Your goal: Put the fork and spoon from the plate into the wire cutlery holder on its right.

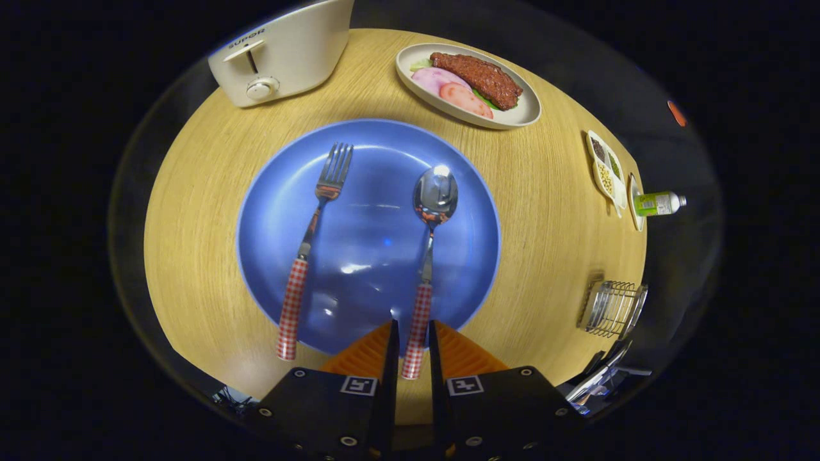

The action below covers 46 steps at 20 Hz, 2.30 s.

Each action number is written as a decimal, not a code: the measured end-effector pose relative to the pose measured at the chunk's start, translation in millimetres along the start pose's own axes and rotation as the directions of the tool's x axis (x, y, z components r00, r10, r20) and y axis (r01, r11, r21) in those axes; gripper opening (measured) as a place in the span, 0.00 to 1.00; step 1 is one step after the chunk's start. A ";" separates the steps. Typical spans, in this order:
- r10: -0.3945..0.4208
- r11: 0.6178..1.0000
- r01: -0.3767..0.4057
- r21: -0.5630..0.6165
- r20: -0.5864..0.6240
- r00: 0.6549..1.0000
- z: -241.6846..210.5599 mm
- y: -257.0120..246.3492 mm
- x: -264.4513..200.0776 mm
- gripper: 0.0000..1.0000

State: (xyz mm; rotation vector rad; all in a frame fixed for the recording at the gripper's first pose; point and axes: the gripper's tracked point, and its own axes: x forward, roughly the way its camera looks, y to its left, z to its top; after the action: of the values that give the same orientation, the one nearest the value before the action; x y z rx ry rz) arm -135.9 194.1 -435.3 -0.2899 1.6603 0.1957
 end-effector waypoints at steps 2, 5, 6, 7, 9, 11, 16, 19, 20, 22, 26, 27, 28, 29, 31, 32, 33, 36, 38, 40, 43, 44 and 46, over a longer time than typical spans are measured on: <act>-0.008 1.000 0.009 0.010 -0.032 0.999 -6.0 -0.9 4.3 0.25; -0.020 0.999 0.023 0.041 -0.082 0.996 -16.4 -8.0 6.1 0.23; -0.008 0.999 0.012 0.046 -0.088 0.996 -14.9 -6.9 4.2 0.23; -0.009 0.998 0.014 0.055 -0.097 0.995 -18.2 -8.3 9.5 0.16; 0.009 0.998 -0.002 0.068 -0.097 0.995 -16.1 -8.3 3.6 0.11; 0.020 0.994 -0.015 0.107 -0.047 0.999 -8.8 -12.5 -4.5 0.09; 0.007 0.991 -0.015 0.132 0.066 0.998 -9.8 -54.0 -41.6 0.08; -0.025 0.991 0.014 0.136 0.083 0.996 -26.7 -100.7 -61.7 0.08; -0.037 0.990 0.025 0.139 0.084 0.996 -32.5 -118.0 -67.4 0.08; -0.074 0.987 0.062 0.149 0.076 0.994 -47.6 -156.5 -78.8 0.09; -0.116 0.975 0.107 0.195 0.036 0.993 -82.1 -228.6 -88.6 0.08; -0.114 0.974 0.108 0.199 0.018 0.993 -92.1 -243.0 -88.0 0.08; -0.112 0.973 0.109 0.204 0.003 0.994 -100.6 -255.9 -87.2 0.08; -0.106 0.973 0.107 0.204 -0.016 0.994 -108.5 -267.7 -85.1 0.08; -0.098 0.973 0.108 0.203 -0.059 0.993 -125.6 -289.1 -82.6 0.08; -0.092 0.974 0.108 0.200 -0.085 0.992 -131.8 -297.1 -80.0 0.08; -0.087 0.976 0.107 0.191 -0.109 0.990 -139.0 -307.3 -77.8 0.08; -0.064 0.981 0.098 0.169 -0.196 0.979 -154.0 -322.7 -72.3 0.08; -0.042 0.983 0.083 0.162 -0.240 0.970 -158.1 -325.1 -69.8 0.08; -0.008 0.985 0.060 0.161 -0.309 0.951 -167.3 -322.2 -72.6 0.08; 0.010 0.983 0.057 0.177 -0.358 0.934 -166.2 -322.8 -66.2 0.09; 0.014 0.984 0.053 0.169 -0.373 0.928 -162.8 -324.0 -64.1 0.09; 0.021 0.988 0.047 0.149 -0.427 0.904 -163.7 -323.5 -62.9 0.09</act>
State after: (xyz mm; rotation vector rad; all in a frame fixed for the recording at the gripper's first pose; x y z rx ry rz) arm -187.5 -157.8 -341.0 -0.2350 2.0975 -0.0142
